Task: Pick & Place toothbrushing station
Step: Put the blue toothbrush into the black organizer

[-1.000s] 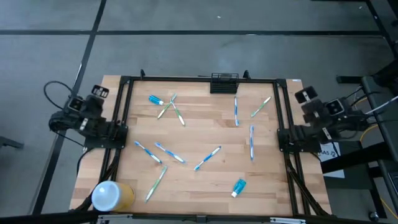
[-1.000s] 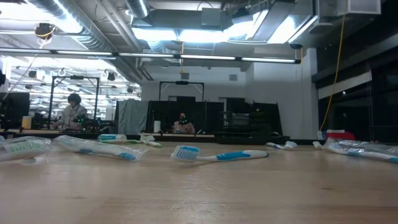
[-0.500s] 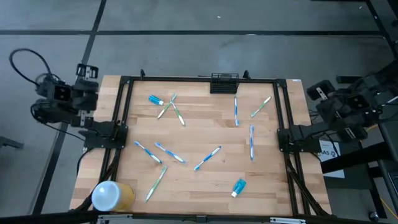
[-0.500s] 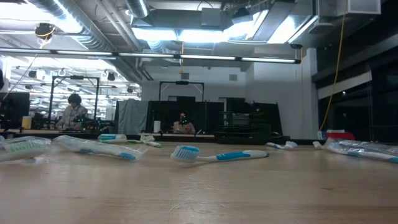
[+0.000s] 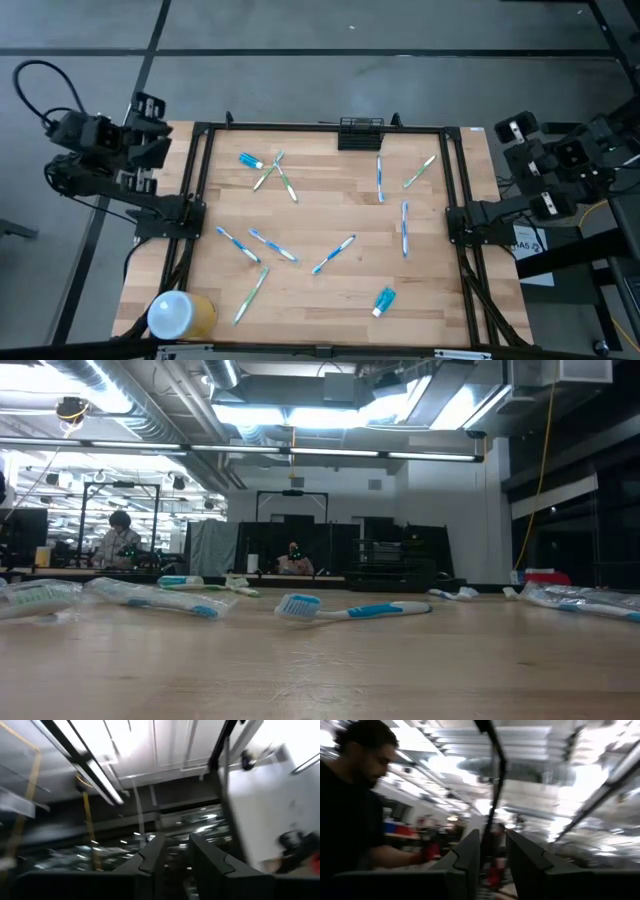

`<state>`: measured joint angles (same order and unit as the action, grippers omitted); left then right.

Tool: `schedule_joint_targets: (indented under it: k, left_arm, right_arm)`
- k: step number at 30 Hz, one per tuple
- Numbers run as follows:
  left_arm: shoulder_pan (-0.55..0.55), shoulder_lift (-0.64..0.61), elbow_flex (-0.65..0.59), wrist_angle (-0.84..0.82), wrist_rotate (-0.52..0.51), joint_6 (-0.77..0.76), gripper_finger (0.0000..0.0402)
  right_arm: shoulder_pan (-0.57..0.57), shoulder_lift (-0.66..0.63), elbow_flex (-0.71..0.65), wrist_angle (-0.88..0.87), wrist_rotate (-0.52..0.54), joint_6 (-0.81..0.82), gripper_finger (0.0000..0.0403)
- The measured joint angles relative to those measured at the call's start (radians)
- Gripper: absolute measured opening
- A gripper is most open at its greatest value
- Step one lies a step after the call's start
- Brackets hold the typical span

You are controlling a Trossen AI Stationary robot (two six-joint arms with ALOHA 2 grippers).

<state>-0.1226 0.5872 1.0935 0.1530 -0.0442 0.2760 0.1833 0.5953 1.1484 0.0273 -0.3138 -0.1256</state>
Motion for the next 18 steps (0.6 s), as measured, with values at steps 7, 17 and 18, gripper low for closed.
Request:
schedule_joint_targets:
  k: [7,17,18]
  left_arm:
    - [0.0,-0.002,0.001,-0.001,-0.083,0.1,0.0063]
    - [0.001,0.02,0.139,-0.428,-0.399,-0.186,0.0081]
    - [0.0,0.045,0.177,-0.499,-0.43,-0.201,0.0089]
  right_arm:
    - [0.0,0.0,0.0,0.033,0.259,0.04,0.0098]
    - [0.0,0.036,0.044,-0.173,0.575,0.168,0.0098]
    - [0.0,0.05,0.073,-0.238,0.626,0.187,0.0098]
